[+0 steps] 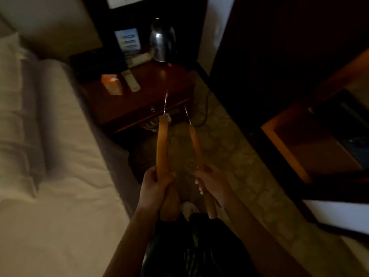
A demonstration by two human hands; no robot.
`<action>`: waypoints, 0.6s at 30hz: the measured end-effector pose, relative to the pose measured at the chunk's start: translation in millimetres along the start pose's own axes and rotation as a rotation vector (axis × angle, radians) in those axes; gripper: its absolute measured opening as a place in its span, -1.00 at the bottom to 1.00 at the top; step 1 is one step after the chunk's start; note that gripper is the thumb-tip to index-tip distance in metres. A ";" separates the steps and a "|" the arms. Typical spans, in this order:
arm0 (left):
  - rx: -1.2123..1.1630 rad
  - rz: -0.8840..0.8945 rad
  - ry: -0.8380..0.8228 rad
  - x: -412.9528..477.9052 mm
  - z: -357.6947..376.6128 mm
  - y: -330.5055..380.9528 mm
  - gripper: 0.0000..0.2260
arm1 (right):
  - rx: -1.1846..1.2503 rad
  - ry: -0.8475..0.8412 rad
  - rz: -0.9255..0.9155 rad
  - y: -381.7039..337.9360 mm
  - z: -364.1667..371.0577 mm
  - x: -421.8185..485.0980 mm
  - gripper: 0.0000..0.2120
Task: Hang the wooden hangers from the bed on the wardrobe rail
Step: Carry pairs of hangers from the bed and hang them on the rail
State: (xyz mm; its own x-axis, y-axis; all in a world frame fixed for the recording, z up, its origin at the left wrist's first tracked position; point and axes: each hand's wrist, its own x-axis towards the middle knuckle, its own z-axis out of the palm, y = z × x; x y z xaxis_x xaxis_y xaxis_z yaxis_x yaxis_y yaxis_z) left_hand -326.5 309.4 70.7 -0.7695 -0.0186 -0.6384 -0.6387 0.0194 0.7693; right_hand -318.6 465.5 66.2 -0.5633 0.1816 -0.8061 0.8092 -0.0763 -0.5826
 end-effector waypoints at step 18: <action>0.466 -0.178 -0.502 30.9 112.7 -11.2 -0.59 | 0.530 0.521 0.089 74.2 -92.0 -30.6 -0.93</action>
State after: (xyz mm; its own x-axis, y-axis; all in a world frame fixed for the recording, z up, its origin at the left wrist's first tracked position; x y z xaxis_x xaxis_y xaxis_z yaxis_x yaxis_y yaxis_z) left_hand -343.4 421.3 39.3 -0.4894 0.3996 -0.7751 -0.6031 0.4870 0.6318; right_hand -226.0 544.5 57.2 -0.2408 0.5837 -0.7755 0.5846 -0.5506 -0.5959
